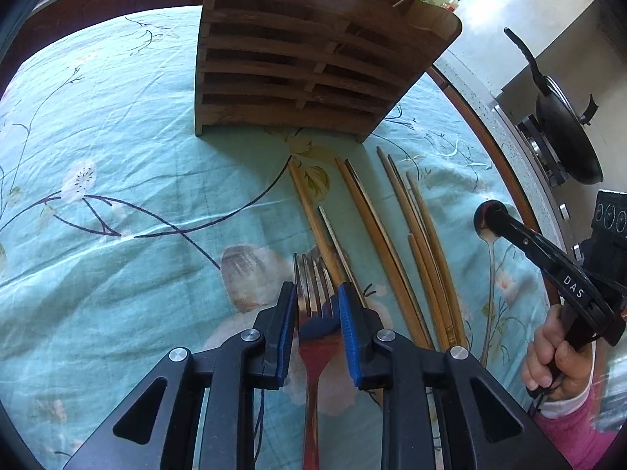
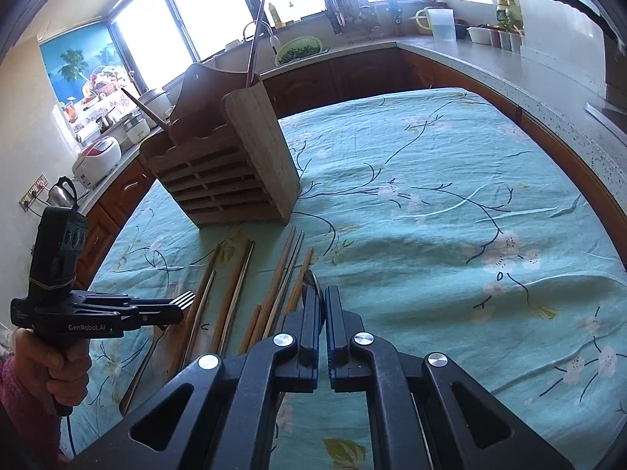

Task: Organize utensils
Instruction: 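Lift the fork and spoon and carry both over the wooden holder, then open both tools to drop the fork and spoon into the holder, then move both open tools back down to the remaining chopsticks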

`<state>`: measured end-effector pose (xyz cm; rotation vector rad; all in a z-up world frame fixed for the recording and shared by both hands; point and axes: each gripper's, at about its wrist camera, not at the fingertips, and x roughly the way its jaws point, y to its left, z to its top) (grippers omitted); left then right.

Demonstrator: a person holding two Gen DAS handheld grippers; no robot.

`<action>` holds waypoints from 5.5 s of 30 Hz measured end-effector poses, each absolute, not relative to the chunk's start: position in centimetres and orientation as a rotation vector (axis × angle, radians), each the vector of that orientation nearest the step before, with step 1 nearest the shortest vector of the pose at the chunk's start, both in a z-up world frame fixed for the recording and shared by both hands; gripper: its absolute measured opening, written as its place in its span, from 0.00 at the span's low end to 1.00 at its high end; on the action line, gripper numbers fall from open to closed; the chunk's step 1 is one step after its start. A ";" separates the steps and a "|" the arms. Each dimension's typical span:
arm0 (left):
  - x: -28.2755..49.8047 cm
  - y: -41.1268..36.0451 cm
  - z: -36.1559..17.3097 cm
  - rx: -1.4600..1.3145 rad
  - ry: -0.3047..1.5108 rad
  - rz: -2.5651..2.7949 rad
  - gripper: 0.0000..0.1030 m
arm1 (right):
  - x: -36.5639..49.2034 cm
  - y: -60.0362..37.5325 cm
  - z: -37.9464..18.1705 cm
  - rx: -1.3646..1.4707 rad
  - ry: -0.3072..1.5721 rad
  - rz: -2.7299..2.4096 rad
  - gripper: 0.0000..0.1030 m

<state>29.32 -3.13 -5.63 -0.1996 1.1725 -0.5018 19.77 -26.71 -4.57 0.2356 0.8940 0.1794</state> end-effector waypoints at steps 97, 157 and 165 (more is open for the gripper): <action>40.0 5.9 0.4 -0.729 0.663 -0.407 0.05 | 31.0 -18.9 1.8 0.030 0.435 0.061 0.03; 11.4 4.0 -0.5 -0.413 0.740 -0.203 0.75 | 10.0 -24.3 -2.4 0.309 0.686 0.102 0.97; 12.3 3.0 -0.7 -0.384 0.767 -0.203 0.75 | 10.2 -24.2 -2.8 0.307 0.697 0.109 0.97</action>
